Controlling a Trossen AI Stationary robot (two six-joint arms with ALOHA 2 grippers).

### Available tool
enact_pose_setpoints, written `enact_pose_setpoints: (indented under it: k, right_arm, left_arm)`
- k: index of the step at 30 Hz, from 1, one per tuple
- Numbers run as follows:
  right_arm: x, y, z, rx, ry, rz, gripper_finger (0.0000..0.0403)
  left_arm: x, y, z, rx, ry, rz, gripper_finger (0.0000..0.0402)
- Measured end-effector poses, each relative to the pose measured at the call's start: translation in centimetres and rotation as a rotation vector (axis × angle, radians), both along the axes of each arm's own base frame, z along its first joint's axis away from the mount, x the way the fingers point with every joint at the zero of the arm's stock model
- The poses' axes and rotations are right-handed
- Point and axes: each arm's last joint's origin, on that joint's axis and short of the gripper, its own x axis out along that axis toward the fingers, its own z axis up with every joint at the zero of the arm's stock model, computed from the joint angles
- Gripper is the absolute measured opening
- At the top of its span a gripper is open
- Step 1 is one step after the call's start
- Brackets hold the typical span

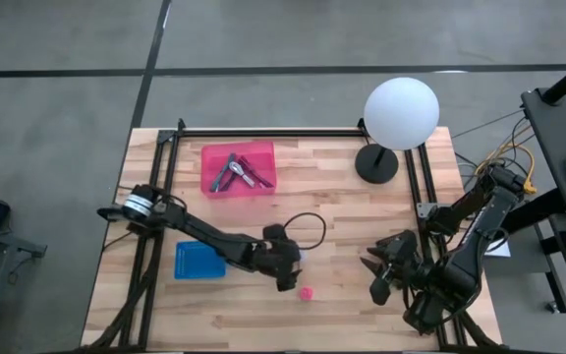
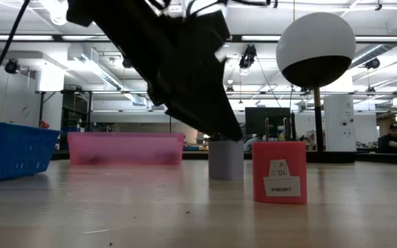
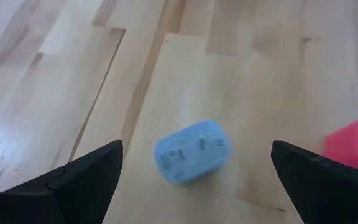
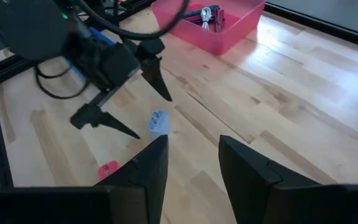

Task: Pick and place items into bin
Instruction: Put the white charger adapter into the blue bin

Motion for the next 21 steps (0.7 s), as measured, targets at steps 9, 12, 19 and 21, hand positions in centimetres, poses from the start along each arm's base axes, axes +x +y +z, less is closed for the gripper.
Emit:
enact_pose_setpoints:
  k: [9,12,19,21]
  right_arm:
    - [0.0,0.0,0.0,-0.007,0.005,0.004,0.0127]
    - [0.0,0.0,0.0,-0.017,0.011,0.012,0.0123]
    - [0.0,0.0,0.0,-0.027,0.016,0.019,0.0122]
    - [0.0,0.0,0.0,-0.027,0.016,0.019,0.0120]
  left_arm:
    - [0.9,1.1,-1.5,-0.003,0.011,0.028,0.0391]
    - [0.9,1.1,-1.7,-0.005,0.017,0.027,0.0391]
    - [1.1,1.0,-2.2,-0.026,0.026,0.008,0.0381]
    - [1.1,1.0,-2.2,-0.033,0.027,0.002,0.0369]
